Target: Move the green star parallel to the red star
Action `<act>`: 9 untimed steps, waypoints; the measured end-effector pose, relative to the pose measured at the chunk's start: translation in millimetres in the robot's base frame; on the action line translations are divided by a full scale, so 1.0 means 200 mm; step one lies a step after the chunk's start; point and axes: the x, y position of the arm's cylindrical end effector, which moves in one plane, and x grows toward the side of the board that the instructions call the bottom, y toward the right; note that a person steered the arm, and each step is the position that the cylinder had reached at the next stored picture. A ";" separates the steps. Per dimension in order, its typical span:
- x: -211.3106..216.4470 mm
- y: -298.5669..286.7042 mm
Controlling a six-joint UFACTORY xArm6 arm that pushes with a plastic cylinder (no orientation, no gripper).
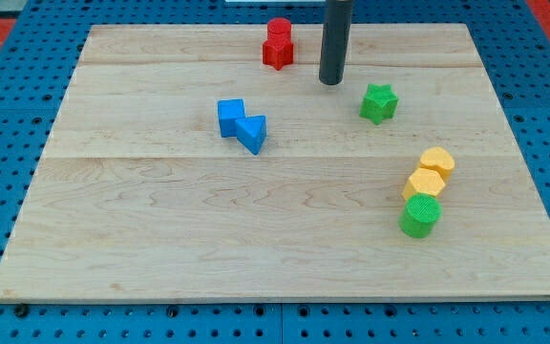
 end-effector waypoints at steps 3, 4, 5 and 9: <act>-0.04 -0.11; -0.04 -0.11; -0.15 0.00; 0.51 0.65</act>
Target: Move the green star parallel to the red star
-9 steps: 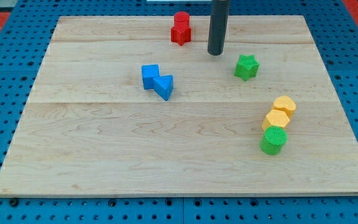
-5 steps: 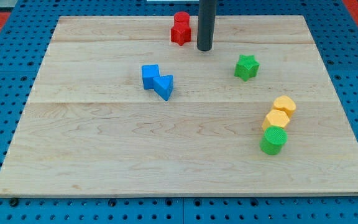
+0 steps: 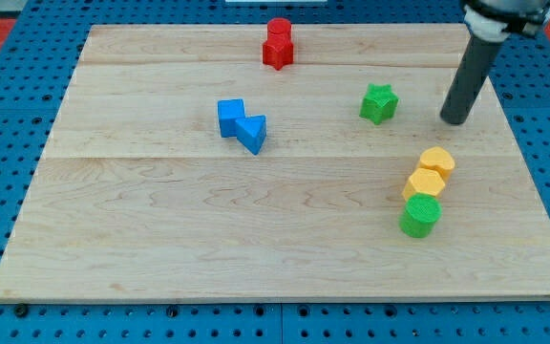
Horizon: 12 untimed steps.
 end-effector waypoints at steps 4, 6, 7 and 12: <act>-0.51 -0.28; -0.53 -0.59; -0.60 -0.45; -0.19 0.30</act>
